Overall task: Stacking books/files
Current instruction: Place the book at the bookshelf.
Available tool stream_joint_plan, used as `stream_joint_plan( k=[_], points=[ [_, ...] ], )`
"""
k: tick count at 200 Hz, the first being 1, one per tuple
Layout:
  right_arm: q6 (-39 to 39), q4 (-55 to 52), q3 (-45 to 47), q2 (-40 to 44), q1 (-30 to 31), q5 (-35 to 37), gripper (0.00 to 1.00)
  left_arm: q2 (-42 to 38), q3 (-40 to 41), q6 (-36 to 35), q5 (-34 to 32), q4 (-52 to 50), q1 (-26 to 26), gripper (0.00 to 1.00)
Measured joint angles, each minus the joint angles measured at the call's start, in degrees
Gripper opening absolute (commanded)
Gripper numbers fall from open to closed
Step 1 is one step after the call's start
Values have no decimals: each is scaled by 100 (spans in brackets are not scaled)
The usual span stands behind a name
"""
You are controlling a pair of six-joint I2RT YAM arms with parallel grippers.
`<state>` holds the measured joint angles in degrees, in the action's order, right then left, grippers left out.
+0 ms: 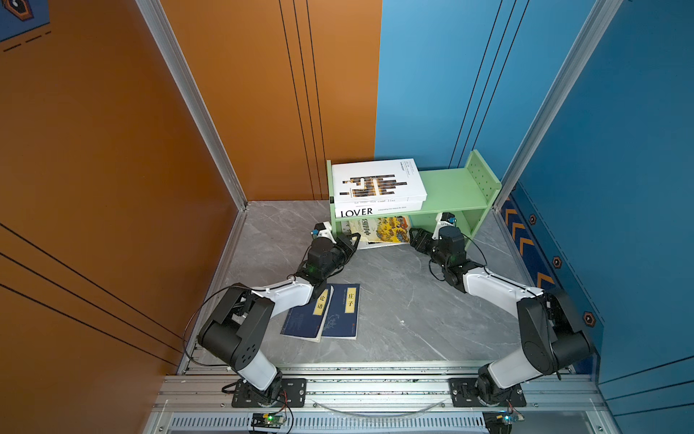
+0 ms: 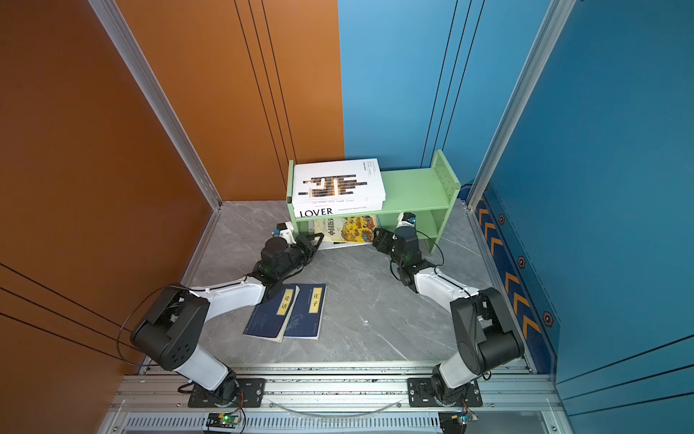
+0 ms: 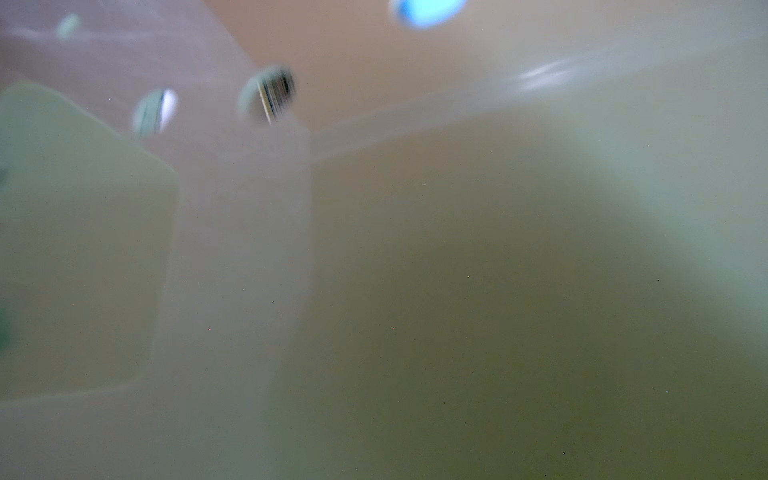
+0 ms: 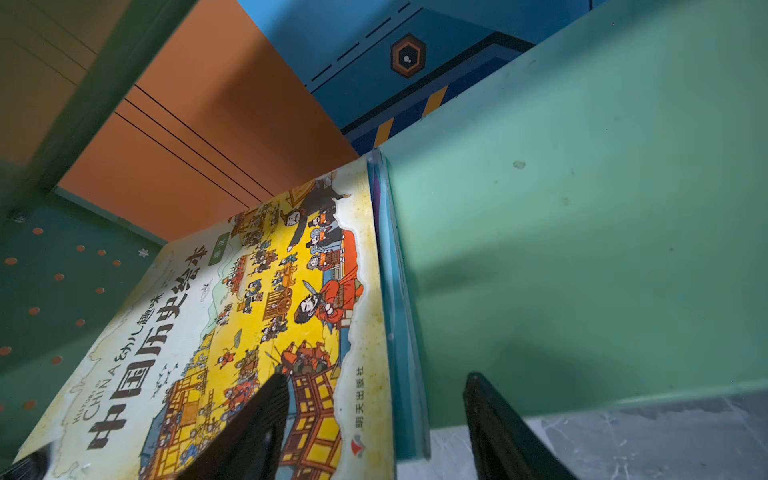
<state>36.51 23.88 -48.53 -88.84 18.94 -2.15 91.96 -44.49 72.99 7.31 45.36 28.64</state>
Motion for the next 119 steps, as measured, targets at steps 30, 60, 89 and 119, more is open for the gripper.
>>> stream_joint_plan(
  k=[30, 60, 89, 119],
  points=[
    [0, 142, -26, -199, -9, -87, 65, 44, 7, 70, -245, 26, 122, 0],
    [15, 225, -105, -345, -26, -109, 65, 46, 57, 195, -621, 63, 323, 0],
    [46, 236, -105, -354, -63, -179, 65, 46, 66, 284, -979, 79, 568, 13],
    [138, 317, -101, -354, -188, -295, 65, 52, 66, 385, -1202, 116, 765, 18]
  ],
)
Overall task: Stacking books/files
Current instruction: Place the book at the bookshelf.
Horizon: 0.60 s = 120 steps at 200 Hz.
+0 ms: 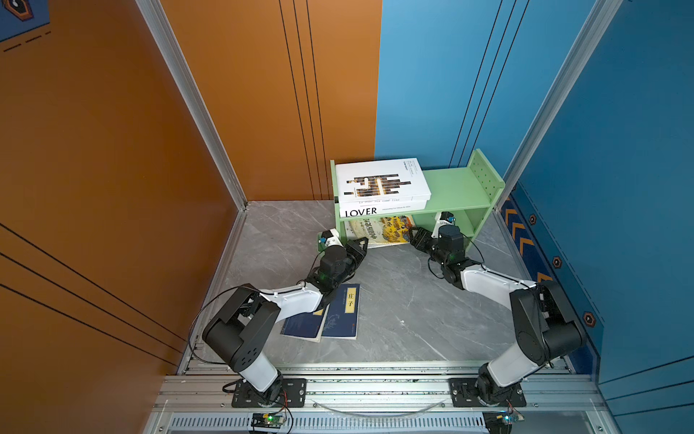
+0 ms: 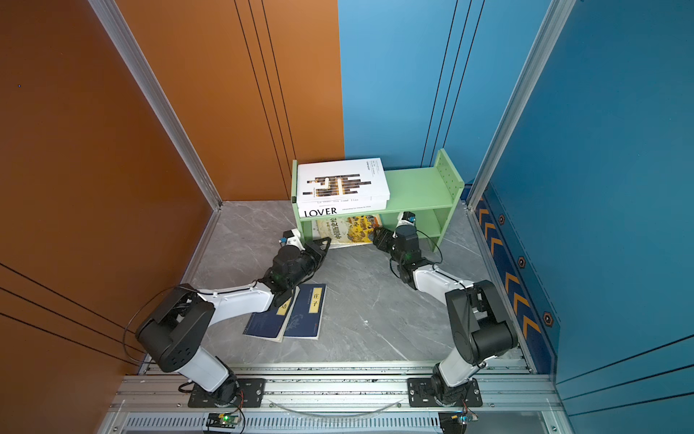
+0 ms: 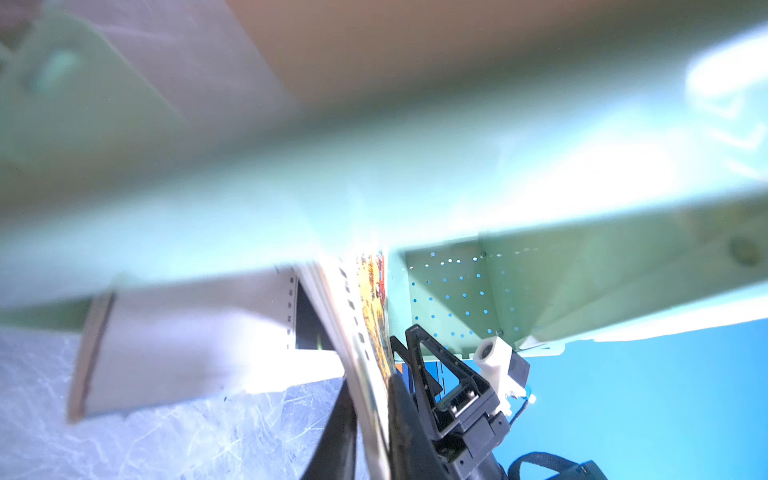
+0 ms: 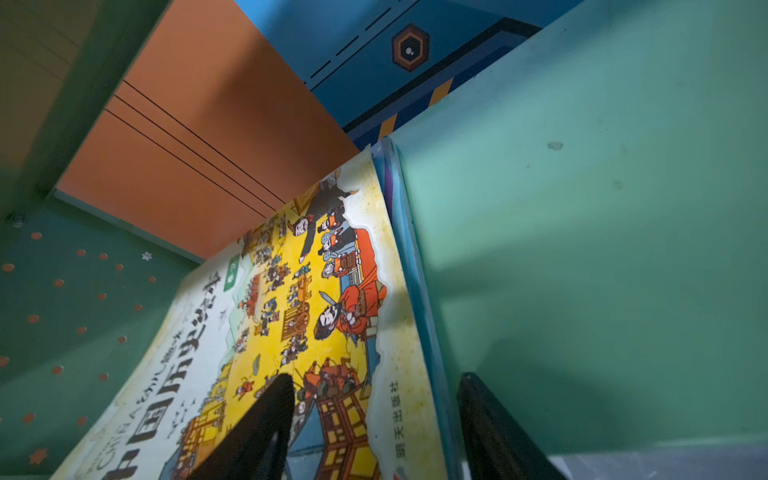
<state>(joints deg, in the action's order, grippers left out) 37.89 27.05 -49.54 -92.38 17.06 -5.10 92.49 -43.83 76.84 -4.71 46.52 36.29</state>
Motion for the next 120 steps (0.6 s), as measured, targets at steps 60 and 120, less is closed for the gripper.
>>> stream_joint_plan(
  k=[60, 120],
  points=[
    [116, 131, 94, 2, -210, -133, 65, 142, 0, 83, -354, 46, 144, 19],
    [94, 105, 127, 22, -315, -136, 57, 278, 0, 221, -529, 44, 195, 10]
  ],
)
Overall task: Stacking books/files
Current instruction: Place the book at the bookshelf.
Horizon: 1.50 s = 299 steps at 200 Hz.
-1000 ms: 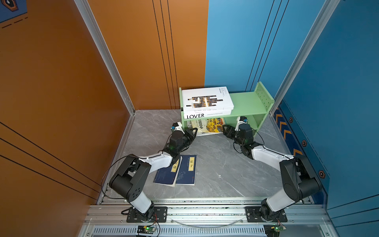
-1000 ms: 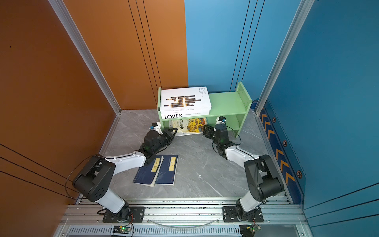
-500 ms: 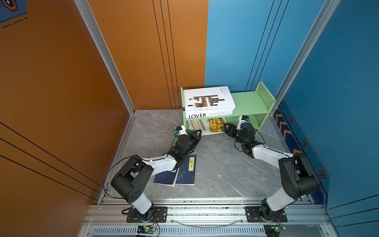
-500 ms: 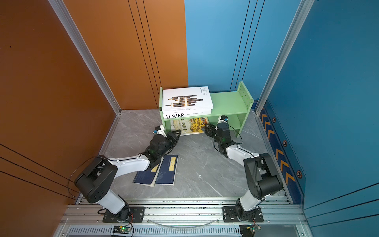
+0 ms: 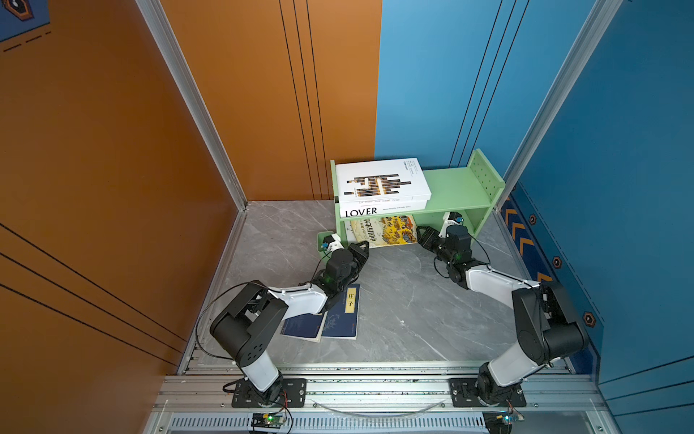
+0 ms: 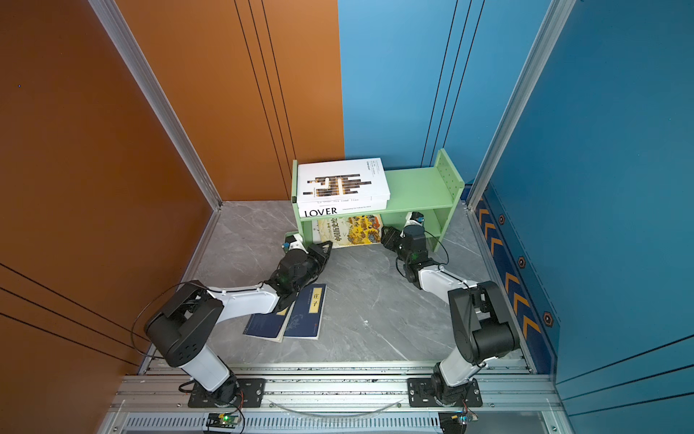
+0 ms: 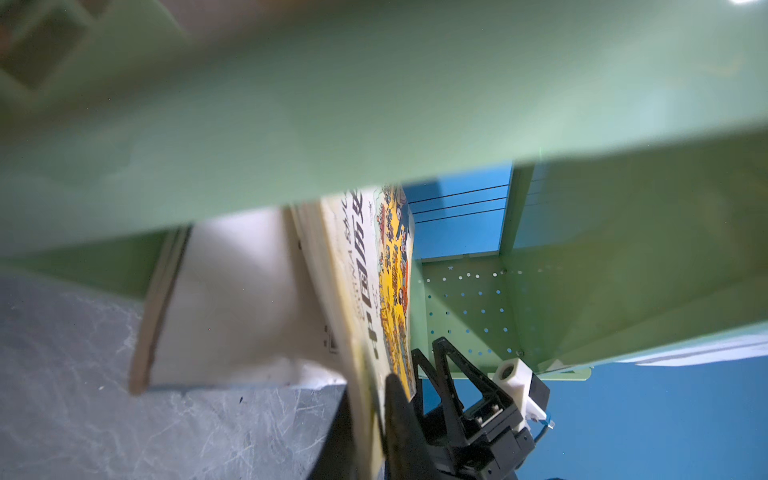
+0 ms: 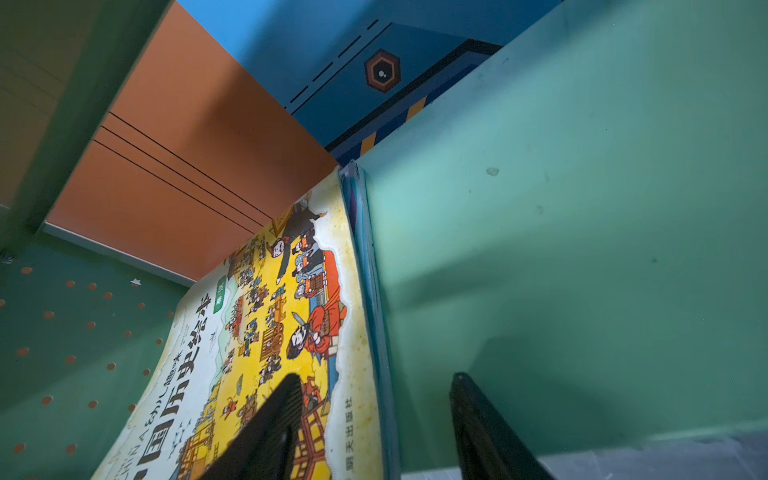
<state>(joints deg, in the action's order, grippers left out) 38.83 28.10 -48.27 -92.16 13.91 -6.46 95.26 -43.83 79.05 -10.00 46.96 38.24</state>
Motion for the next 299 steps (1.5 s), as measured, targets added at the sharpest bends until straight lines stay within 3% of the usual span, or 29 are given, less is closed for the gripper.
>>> stream_joint_plan(
  k=[78, 135, 179, 247, 299],
  points=[
    [-2, 2, 15, 0, 55, 55, 54, 68, 0, 131, -55, 2, 15, 11],
    [22, 22, 164, 125, 337, 302, 54, 81, 0, 219, -81, 4, 26, 18],
    [22, -170, 273, 367, 339, 396, 57, 81, 7, 339, -90, 24, 48, 37],
    [-188, -597, 304, 964, 313, 505, 70, -197, 411, 385, -109, -17, 61, 65],
    [-17, -1346, 214, 1014, 133, 350, 67, -1241, 442, 254, -140, -1202, 42, 68]
  ],
)
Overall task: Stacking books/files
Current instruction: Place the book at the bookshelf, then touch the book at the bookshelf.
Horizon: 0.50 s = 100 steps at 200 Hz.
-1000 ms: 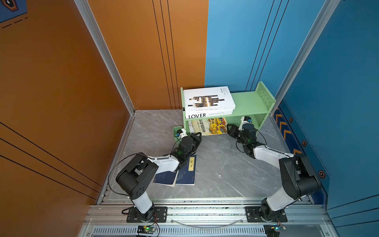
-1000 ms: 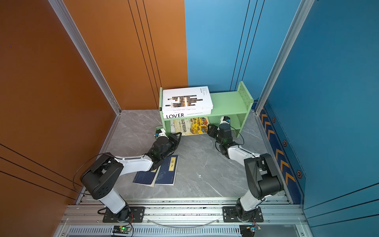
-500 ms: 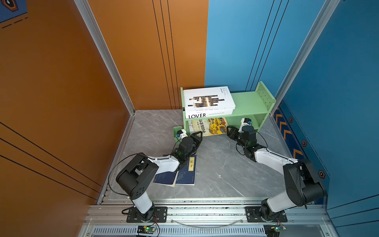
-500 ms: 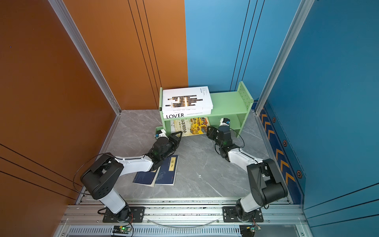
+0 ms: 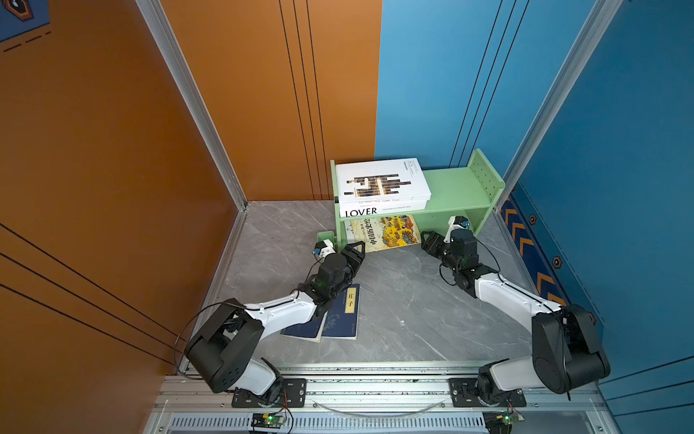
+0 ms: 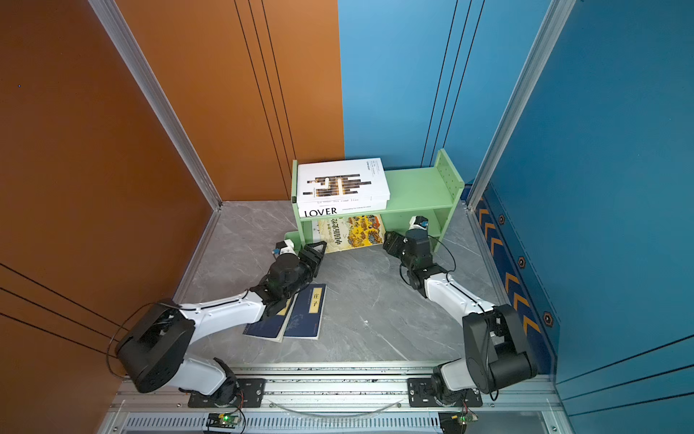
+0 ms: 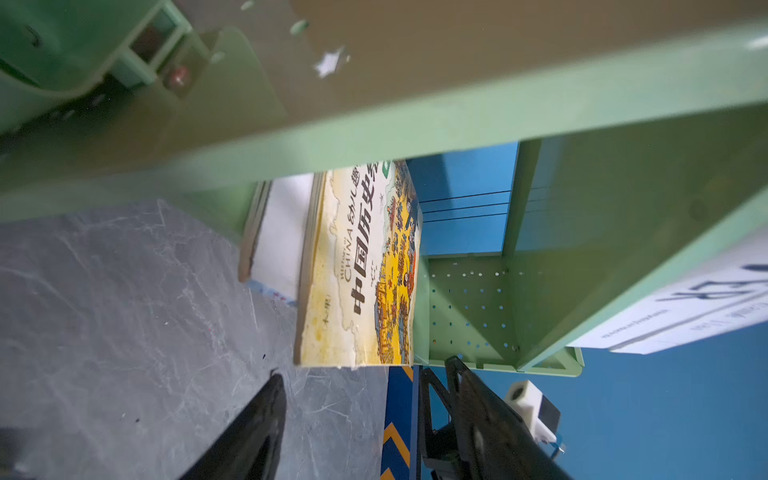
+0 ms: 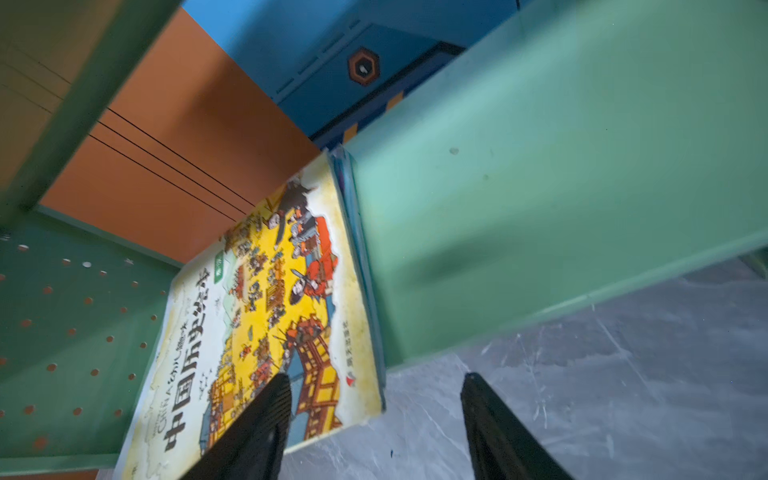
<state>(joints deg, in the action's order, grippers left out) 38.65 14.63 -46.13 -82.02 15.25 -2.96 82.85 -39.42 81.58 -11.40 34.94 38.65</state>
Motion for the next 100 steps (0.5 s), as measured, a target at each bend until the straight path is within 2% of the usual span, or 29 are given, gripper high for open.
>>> stream_joint_plan(
  k=[24, 56, 100],
  points=[
    [308, -739, -234, 76, 0, -208, 70, -256, -109, -151, 219, -592, -44, 70],
    [750, -1333, -363, 417, 0, -614, 73, -256, -345, -407, 896, -1141, -153, 72],
    [1097, -1753, -487, 592, 35, -1060, 73, -101, -1259, -1056, 1565, -1971, -118, 75]
  ],
)
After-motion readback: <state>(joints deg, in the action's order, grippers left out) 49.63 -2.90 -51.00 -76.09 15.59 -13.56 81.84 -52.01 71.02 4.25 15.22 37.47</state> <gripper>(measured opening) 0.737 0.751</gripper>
